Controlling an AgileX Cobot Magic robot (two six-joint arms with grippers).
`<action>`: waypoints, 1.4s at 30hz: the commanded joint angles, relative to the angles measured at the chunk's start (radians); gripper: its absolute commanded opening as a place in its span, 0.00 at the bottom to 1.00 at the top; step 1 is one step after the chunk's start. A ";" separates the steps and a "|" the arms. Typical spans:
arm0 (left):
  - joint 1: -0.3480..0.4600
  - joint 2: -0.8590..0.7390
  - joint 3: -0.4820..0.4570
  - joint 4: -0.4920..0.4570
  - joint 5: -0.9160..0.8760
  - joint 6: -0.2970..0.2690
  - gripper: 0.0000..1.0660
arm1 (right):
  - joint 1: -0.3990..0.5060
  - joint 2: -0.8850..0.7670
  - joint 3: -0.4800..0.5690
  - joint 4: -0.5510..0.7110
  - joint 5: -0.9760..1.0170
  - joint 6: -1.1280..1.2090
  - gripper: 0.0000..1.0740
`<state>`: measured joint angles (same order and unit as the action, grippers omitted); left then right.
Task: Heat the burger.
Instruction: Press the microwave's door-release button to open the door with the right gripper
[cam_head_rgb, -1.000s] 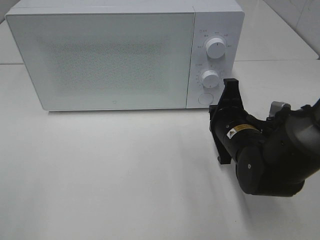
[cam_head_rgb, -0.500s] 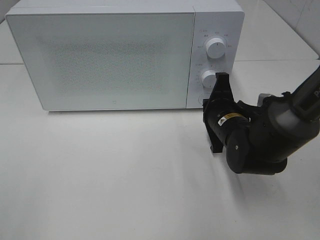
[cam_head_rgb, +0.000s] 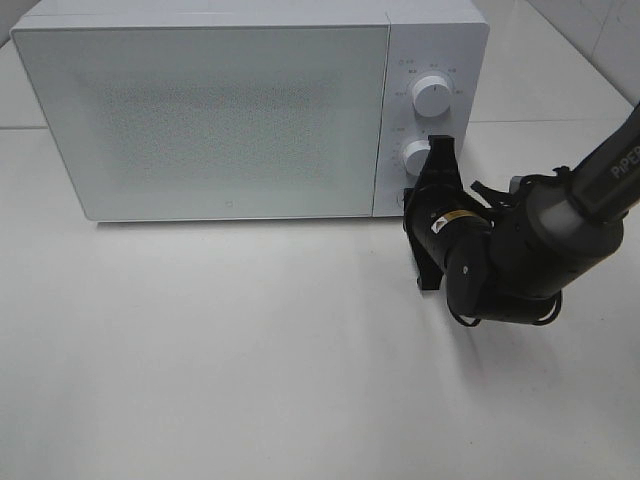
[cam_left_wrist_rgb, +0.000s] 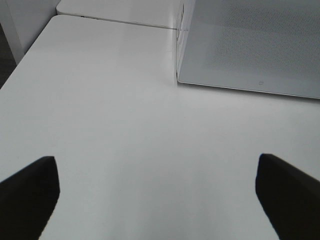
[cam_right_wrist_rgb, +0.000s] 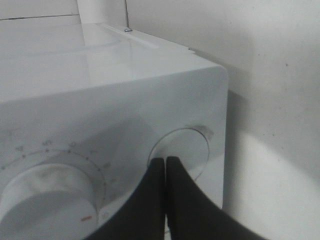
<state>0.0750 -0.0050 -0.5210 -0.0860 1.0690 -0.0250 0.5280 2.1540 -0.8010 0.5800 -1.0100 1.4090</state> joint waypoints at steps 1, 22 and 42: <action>0.003 -0.014 0.003 -0.008 0.000 -0.004 0.94 | -0.016 0.001 -0.012 -0.005 0.017 -0.025 0.00; 0.003 -0.014 0.003 -0.008 0.000 -0.004 0.94 | -0.015 0.013 -0.082 0.068 0.029 -0.029 0.00; 0.003 -0.014 0.003 -0.008 0.000 -0.004 0.94 | -0.012 0.066 -0.219 0.161 -0.149 -0.116 0.00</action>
<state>0.0750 -0.0050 -0.5210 -0.0860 1.0690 -0.0250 0.5480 2.2210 -0.9460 0.7840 -0.9490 1.3150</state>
